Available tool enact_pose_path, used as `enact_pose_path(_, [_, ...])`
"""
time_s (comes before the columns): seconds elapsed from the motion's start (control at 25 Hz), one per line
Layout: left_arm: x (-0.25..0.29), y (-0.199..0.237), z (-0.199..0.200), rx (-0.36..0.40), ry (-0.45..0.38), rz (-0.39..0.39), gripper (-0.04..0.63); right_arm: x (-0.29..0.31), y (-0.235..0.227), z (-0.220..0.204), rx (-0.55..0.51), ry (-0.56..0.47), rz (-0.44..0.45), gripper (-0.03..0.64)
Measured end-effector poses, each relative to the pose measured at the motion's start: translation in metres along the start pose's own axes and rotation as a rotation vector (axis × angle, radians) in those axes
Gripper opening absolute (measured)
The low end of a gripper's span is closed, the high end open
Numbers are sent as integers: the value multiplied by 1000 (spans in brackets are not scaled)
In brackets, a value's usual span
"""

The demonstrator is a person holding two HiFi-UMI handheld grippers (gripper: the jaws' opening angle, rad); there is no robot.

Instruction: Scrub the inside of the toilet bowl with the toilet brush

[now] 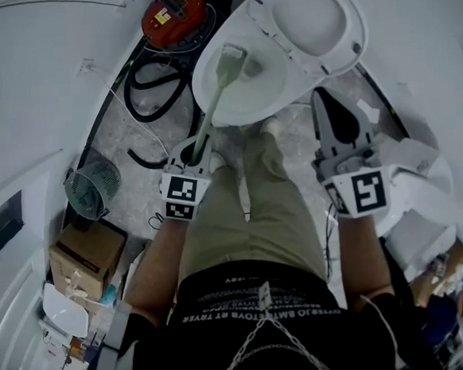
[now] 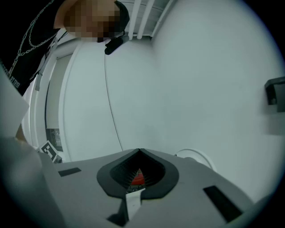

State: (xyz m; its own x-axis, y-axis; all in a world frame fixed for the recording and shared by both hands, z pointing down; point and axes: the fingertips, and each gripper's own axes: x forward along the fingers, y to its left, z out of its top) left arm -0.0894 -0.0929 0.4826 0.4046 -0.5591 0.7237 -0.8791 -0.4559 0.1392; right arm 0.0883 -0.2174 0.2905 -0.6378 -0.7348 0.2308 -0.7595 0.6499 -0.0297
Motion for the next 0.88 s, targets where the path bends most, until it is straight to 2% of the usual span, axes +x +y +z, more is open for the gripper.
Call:
enact_pose_path(0.4, [45,2,-42,-37,62,-25,2,32,-5,-54,18,16,-4,3])
enact_pose_path(0.88, [87,-1,-108,-176,198,-38,2,56,-14,-105,57,47,25,3])
